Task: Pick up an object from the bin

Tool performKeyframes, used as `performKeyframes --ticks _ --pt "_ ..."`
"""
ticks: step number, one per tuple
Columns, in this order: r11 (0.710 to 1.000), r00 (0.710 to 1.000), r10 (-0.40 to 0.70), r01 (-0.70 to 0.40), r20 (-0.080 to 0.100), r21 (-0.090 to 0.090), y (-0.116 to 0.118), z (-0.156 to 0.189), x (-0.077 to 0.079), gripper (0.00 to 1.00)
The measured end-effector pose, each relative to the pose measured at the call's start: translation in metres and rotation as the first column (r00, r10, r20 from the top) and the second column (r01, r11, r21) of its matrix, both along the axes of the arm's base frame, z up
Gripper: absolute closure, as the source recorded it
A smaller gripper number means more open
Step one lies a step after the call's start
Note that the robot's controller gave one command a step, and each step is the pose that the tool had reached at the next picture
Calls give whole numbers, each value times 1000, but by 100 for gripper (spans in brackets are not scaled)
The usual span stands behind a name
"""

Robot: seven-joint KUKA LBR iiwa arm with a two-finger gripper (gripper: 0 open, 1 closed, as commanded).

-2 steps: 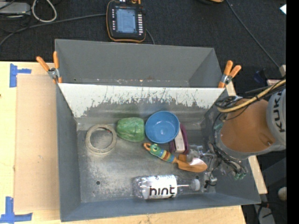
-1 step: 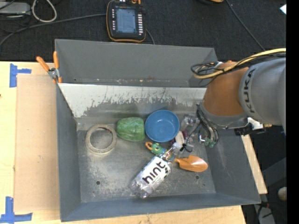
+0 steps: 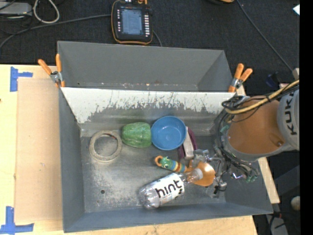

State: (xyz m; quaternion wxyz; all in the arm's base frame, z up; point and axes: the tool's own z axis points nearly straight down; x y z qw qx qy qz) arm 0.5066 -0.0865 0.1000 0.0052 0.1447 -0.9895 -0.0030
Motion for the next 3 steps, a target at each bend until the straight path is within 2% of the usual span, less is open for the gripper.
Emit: performKeyframes --ticks 1,2,3 --pt "839 839 -544 544 11 1 38 -21 78 0" --pt "958 958 -286 286 10 -3 12 -24 7 100" --pt "958 958 -285 285 10 -3 12 -24 7 100"
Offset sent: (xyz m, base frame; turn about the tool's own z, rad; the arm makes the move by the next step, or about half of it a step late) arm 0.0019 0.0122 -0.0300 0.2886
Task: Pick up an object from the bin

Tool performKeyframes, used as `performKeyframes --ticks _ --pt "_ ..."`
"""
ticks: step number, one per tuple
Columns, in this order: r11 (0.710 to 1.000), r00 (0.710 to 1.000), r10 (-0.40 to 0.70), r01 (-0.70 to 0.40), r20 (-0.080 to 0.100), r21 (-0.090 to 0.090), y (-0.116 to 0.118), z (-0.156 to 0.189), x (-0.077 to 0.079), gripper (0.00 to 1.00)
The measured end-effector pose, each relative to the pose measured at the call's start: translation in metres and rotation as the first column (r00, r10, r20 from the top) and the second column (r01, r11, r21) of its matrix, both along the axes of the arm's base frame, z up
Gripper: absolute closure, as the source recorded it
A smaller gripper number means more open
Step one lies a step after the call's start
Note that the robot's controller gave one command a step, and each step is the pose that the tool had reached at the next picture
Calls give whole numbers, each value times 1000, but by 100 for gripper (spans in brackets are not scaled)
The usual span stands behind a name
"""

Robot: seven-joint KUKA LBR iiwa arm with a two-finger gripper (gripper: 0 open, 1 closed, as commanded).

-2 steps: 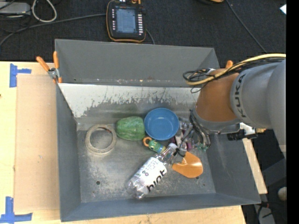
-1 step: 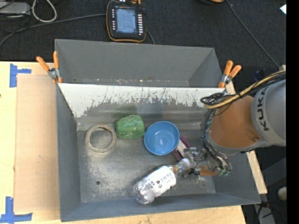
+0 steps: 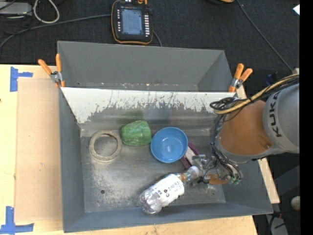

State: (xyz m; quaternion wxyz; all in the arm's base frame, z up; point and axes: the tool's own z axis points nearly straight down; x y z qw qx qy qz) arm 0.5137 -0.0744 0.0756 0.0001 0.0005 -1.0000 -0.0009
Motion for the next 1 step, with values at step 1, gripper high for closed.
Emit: performKeyframes --ticks 1 --pt "1000 1000 1 -1 -4 0 0 8 -1 100"
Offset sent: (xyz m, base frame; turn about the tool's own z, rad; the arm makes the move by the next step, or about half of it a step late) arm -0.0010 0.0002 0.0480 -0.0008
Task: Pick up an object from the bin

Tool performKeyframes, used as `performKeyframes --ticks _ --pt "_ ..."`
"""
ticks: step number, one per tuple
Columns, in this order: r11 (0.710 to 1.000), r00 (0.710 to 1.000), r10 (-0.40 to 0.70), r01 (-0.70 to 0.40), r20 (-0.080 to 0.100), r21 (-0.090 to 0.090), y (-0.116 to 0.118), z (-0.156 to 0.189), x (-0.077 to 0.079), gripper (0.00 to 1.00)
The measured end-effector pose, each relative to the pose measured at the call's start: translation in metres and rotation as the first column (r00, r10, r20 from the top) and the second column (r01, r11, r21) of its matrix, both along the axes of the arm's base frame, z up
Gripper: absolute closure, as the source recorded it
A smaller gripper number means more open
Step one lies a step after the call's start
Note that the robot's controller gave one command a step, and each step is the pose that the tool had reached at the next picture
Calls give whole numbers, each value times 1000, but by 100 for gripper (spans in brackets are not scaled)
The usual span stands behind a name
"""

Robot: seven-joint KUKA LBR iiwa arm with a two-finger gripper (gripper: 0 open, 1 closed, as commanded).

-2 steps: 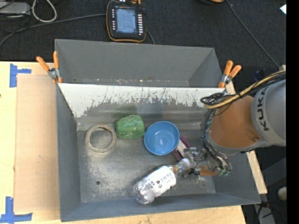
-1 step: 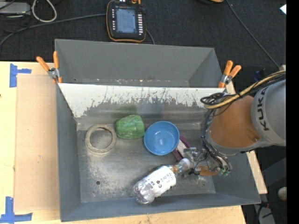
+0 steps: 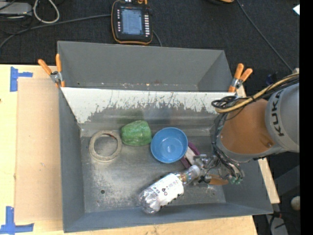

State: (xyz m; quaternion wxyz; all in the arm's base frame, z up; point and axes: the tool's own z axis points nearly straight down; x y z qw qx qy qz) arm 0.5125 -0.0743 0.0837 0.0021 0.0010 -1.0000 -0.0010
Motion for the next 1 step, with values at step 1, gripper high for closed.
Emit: performKeyframes --ticks 1 --pt "1000 1000 1 -1 -5 1 1 17 -2 100"
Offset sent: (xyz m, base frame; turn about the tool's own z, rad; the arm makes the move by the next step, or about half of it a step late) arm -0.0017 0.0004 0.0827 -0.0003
